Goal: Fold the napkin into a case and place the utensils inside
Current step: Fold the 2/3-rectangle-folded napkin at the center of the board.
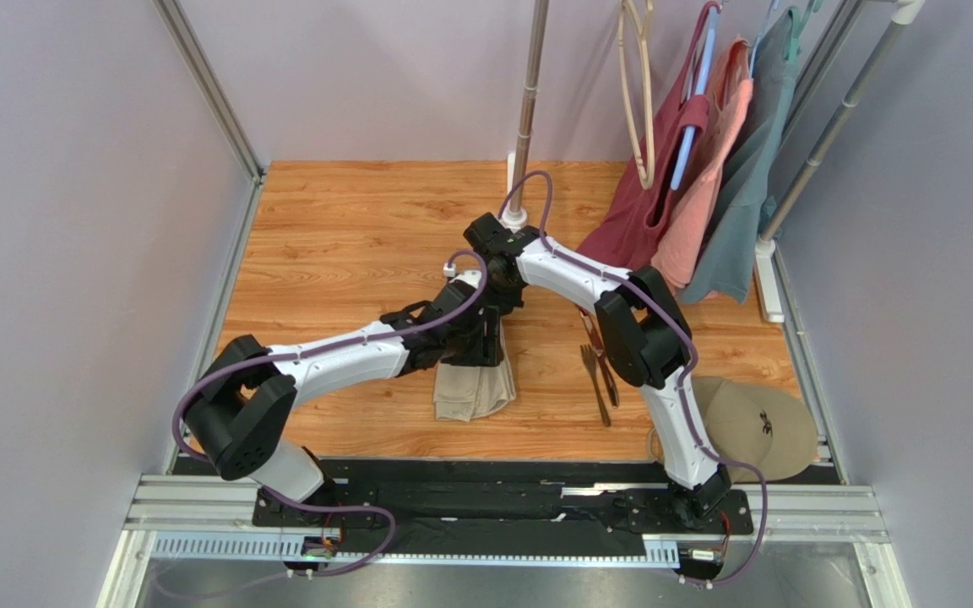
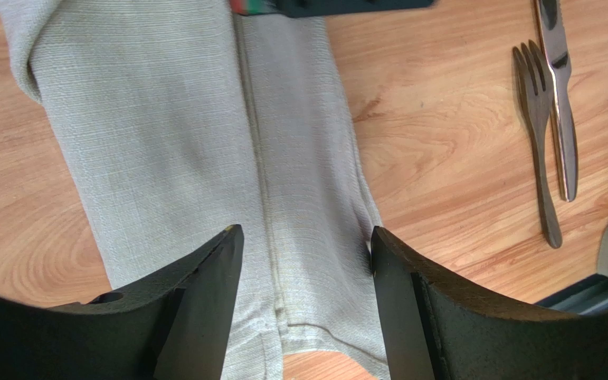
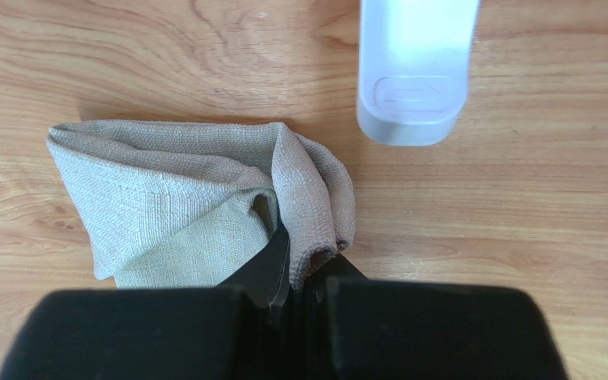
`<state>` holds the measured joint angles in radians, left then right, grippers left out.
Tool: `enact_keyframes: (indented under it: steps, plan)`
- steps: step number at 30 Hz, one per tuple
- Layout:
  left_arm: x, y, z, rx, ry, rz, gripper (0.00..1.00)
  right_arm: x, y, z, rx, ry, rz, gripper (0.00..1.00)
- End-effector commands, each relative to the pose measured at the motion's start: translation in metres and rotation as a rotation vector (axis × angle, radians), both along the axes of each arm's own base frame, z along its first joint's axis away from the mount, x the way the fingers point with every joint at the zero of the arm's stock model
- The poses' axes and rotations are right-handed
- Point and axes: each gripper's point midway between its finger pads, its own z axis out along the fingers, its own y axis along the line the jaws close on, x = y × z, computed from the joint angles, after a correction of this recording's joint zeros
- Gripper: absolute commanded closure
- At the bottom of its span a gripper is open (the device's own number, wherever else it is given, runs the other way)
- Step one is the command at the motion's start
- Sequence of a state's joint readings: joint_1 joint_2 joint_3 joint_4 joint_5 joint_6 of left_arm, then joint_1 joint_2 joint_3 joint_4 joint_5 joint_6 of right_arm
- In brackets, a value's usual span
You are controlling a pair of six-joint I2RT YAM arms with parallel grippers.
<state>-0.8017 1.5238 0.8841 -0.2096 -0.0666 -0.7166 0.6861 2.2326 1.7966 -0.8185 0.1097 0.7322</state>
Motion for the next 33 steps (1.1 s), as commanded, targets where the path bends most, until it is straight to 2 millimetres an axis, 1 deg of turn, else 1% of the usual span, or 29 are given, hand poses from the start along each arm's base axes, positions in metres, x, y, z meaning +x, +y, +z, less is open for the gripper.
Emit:
enact_keyframes:
  steps: [1, 2, 3, 4, 5, 6, 7, 8, 9, 10, 11, 13, 14, 15, 16, 17, 18, 20, 21, 23, 25, 26, 27, 28, 31, 33]
  plan:
    - [0.008, -0.014, 0.022, 0.099, -0.127, 0.003, 0.30, 0.002, -0.011, 0.004, -0.067, 0.005, -0.038, 1.00]
    - [0.011, -0.016, 0.027, 0.134, -0.176, -0.003, 0.27, 0.000, -0.010, 0.005, -0.064, 0.011, -0.036, 1.00]
    - [0.013, -0.015, 0.024, 0.156, -0.181, 0.003, 0.10, -0.002, -0.010, 0.007, -0.065, 0.017, -0.043, 1.00]
    - [0.013, -0.017, 0.024, 0.160, -0.178, -0.003, 0.10, -0.003, -0.009, 0.008, -0.059, 0.020, -0.044, 1.00]
    - [0.016, -0.020, 0.027, 0.166, -0.190, -0.018, 0.10, -0.004, -0.009, 0.009, -0.059, 0.020, -0.048, 1.00]
    - [0.016, -0.022, 0.026, 0.168, -0.190, -0.029, 0.10, -0.004, -0.008, 0.009, -0.054, 0.025, -0.059, 1.00]
    - [0.019, -0.028, 0.029, 0.144, -0.209, -0.041, 0.10, -0.005, -0.009, 0.007, -0.055, 0.032, -0.065, 1.00]
    - [0.022, -0.030, 0.032, 0.138, -0.218, -0.034, 0.01, -0.004, -0.009, 0.009, -0.054, 0.034, -0.074, 1.00]
    - [0.021, -0.028, 0.026, 0.170, -0.191, -0.034, 0.01, -0.008, -0.010, 0.008, -0.066, 0.053, -0.078, 1.00]
    - [0.023, -0.028, 0.026, 0.186, -0.182, -0.031, 0.01, -0.010, -0.008, 0.009, -0.054, 0.065, -0.086, 1.00]
    - [0.025, -0.034, 0.030, 0.179, -0.176, -0.031, 0.01, -0.011, -0.006, 0.009, -0.046, 0.075, -0.090, 1.00]
    - [0.024, -0.038, 0.020, 0.179, -0.151, -0.033, 0.01, -0.013, -0.005, 0.010, -0.041, 0.084, -0.097, 1.00]
    - [0.024, -0.037, 0.018, 0.182, -0.146, -0.028, 0.01, -0.012, -0.007, 0.011, -0.057, 0.078, -0.106, 1.00]
    - [0.025, -0.041, 0.021, 0.154, -0.160, -0.032, 0.01, -0.012, -0.011, 0.013, -0.074, 0.082, -0.116, 1.00]
    - [0.025, -0.045, 0.023, 0.138, -0.176, -0.059, 0.01, -0.013, -0.011, 0.011, -0.077, 0.088, -0.106, 1.00]
    - [0.019, -0.048, 0.021, 0.115, -0.172, -0.095, 0.01, -0.014, -0.011, 0.010, -0.081, 0.093, -0.101, 1.00]
    - [0.022, -0.054, 0.024, 0.083, -0.195, -0.107, 0.04, -0.015, -0.014, 0.009, -0.089, 0.107, -0.106, 1.00]
    - [0.020, -0.059, 0.021, 0.058, -0.189, -0.163, 0.06, -0.017, -0.016, 0.009, -0.079, 0.119, -0.110, 1.00]
    - [0.022, -0.063, 0.024, 0.038, -0.203, -0.177, 0.09, -0.016, -0.015, 0.009, -0.077, 0.117, -0.108, 1.00]
    - [0.021, -0.063, 0.022, 0.036, -0.221, -0.224, 0.09, -0.016, -0.015, 0.009, -0.071, 0.124, -0.103, 1.00]
    - [0.025, -0.066, 0.028, 0.014, -0.267, -0.247, 0.06, -0.019, -0.016, 0.008, -0.061, 0.140, -0.110, 1.00]
    - [0.023, -0.064, 0.024, 0.015, -0.270, -0.251, 0.03, -0.022, -0.014, 0.007, -0.047, 0.146, -0.111, 1.00]
    - [0.026, -0.069, 0.029, -0.009, -0.296, -0.255, 0.01, -0.019, -0.010, 0.012, -0.012, 0.135, -0.121, 1.00]
    - [0.027, -0.069, 0.028, -0.004, -0.307, -0.263, 0.01, -0.025, -0.010, 0.009, -0.001, 0.156, -0.122, 1.00]
    - [0.030, -0.072, 0.022, 0.014, -0.307, -0.277, 0.02, -0.026, -0.009, 0.011, 0.015, 0.154, -0.145, 1.00]
    - [0.032, -0.075, 0.012, 0.031, -0.279, -0.273, 0.06, -0.027, -0.006, 0.011, 0.030, 0.161, -0.148, 1.00]
